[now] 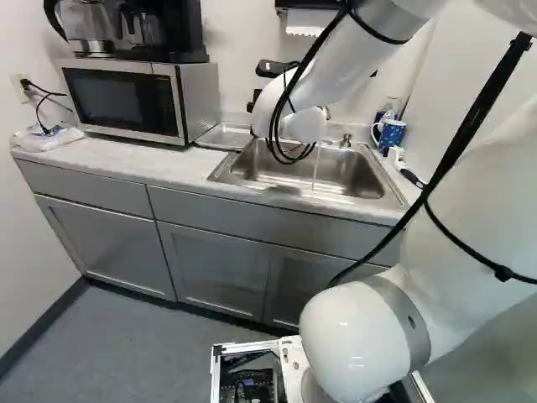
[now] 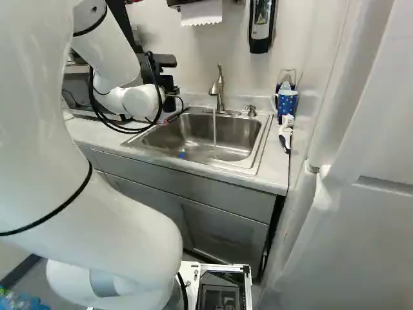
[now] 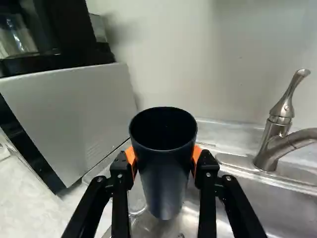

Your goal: Rinse the cup and place it in the tray

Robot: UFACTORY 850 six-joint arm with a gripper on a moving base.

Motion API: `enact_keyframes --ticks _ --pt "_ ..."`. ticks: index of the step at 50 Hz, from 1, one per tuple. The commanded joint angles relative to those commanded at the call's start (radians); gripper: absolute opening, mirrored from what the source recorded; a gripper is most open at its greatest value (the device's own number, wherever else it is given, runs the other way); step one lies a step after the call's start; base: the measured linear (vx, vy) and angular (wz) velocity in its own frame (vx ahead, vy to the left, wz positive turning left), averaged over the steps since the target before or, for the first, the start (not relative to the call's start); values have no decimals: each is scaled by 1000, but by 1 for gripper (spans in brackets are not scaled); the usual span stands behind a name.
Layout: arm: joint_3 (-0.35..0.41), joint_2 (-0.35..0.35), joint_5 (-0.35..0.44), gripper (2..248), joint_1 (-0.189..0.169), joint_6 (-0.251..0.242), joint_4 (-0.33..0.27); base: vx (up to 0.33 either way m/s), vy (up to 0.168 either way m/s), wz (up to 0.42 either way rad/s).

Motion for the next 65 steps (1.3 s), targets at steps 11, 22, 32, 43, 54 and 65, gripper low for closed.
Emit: enact_keyframes --ticks 11,22,32,43,54,65 --pt "0 0 0 124 0 -21 0 0 0 0" --pt "-15 -15 0 124 1 -21 0 0 0 0" --pt "-62 -65 0 124 12 -21 0 0 0 0" --pt "-105 -108 0 124 36 -21 0 0 0 0" --pt "-152 -155 0 124 56 -21 0 0 0 0" --pt "-212 -215 0 124 62 -21 0 0 0 0"
